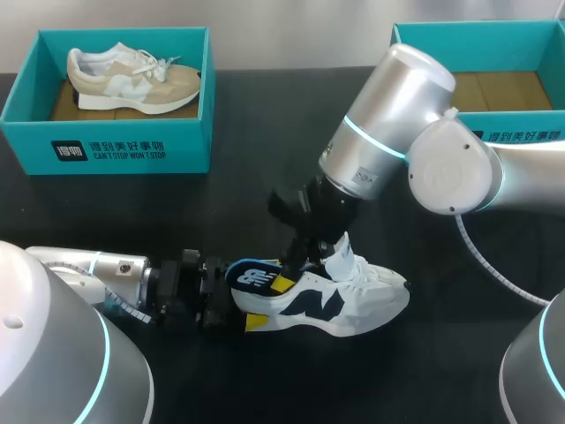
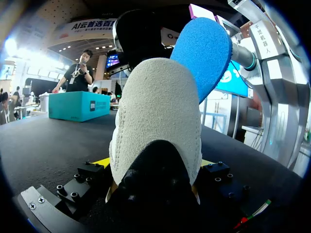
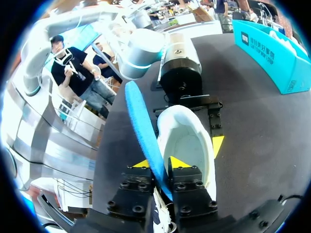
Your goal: Take the shoe out of the shoebox, open the shoe tongue, remove and reinsert the insole, then place the shoe into the shoebox
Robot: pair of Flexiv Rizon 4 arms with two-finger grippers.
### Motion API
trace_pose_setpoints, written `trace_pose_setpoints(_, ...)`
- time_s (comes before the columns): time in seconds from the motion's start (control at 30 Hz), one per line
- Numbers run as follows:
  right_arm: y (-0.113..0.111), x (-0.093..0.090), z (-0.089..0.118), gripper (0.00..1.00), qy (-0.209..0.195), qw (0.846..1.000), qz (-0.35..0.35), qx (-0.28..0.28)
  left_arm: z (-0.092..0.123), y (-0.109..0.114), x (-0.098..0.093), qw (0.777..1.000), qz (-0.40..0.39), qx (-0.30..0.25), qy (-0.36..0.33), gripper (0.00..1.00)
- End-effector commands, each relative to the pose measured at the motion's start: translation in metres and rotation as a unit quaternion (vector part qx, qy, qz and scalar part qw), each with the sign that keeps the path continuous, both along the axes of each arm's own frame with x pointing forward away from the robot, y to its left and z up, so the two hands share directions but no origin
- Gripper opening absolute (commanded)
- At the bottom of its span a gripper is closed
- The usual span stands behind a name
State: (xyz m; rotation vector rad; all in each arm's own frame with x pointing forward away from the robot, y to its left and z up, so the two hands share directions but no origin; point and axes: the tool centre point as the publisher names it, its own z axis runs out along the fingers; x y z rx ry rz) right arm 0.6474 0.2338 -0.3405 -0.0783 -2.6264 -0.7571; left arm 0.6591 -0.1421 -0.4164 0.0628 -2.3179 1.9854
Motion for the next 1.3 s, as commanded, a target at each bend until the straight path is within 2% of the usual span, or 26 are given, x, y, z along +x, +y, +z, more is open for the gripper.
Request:
trace_pose_setpoints(0.03,0.006,0.001,0.001,0.0,-0.001,1.0,0.007,-0.004,-0.003,0.001,0.0,1.0,0.001,0.0,0.0,0.0)
trace_pose_setpoints(0.4,0.013,0.001,0.006,0.0,-0.009,1.0,0.024,0.0,-0.003,0.001,0.0,1.0,0.001,0.0,0.0,0.0)
trace_pose_setpoints(0.43,0.013,0.001,0.006,0.24,-0.009,1.0,0.024,0.001,-0.003,0.001,0.0,1.0,0.001,0.0,0.0,0.0)
trace_pose_setpoints(0.47,0.013,0.001,0.005,0.36,-0.007,1.0,0.023,0.003,-0.003,0.001,0.0,1.0,0.001,0.0,0.0,0.0)
trace_pose_setpoints(0.53,0.012,0.001,0.003,0.42,-0.004,1.0,0.021,0.004,-0.003,0.001,0.0,1.0,0.001,0.0,0.0,0.0)
trace_pose_setpoints(0.73,0.011,0.0,0.001,0.33,0.001,1.0,0.022,0.004,-0.003,0.001,0.0,1.0,0.001,0.0,0.0,0.0)
trace_pose_setpoints(0.8,0.011,0.0,0.001,0.25,0.001,1.0,0.022,0.005,-0.003,0.001,0.0,1.0,0.001,0.0,0.0,0.0)
trace_pose_setpoints(0.9,0.011,0.0,0.001,0.0,0.003,1.0,0.022,0.005,-0.003,0.001,0.0,1.0,0.001,0.0,0.0,0.0)
trace_pose_setpoints(1.07,0.012,-0.001,0.005,0.0,-0.002,1.0,0.024,0.014,-0.003,0.001,0.0,1.0,0.001,0.0,0.0,0.0)
trace_pose_setpoints(1.3,0.017,0.001,0.025,0.0,-0.015,0.999,0.034,0.034,-0.003,0.001,0.0,1.0,0.001,0.0,0.0,0.0)
